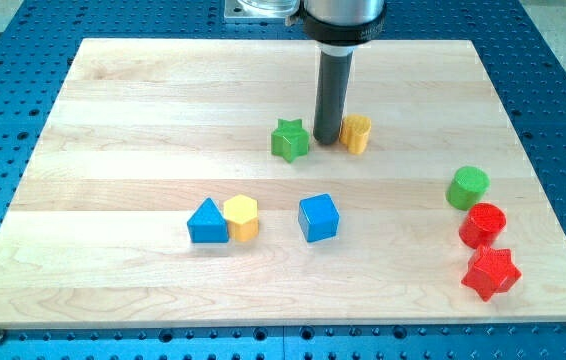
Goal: Place the heart at the top side of the vertical line blocks
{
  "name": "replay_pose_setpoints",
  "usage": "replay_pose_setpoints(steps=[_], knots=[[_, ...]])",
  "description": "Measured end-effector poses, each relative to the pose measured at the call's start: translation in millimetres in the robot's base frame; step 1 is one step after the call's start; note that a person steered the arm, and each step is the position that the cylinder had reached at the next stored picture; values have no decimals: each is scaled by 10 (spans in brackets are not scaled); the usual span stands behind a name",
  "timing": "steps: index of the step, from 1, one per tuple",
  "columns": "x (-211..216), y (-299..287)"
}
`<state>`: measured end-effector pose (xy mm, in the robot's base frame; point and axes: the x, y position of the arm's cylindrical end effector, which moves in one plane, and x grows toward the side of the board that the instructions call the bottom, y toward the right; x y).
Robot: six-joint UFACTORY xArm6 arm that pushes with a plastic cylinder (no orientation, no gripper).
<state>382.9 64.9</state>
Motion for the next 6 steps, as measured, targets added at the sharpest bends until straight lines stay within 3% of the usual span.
replay_pose_setpoints(steps=[1,2,3,4,6], knots=[[4,576],[280,859],[408,846],[562,380],[638,1071]])
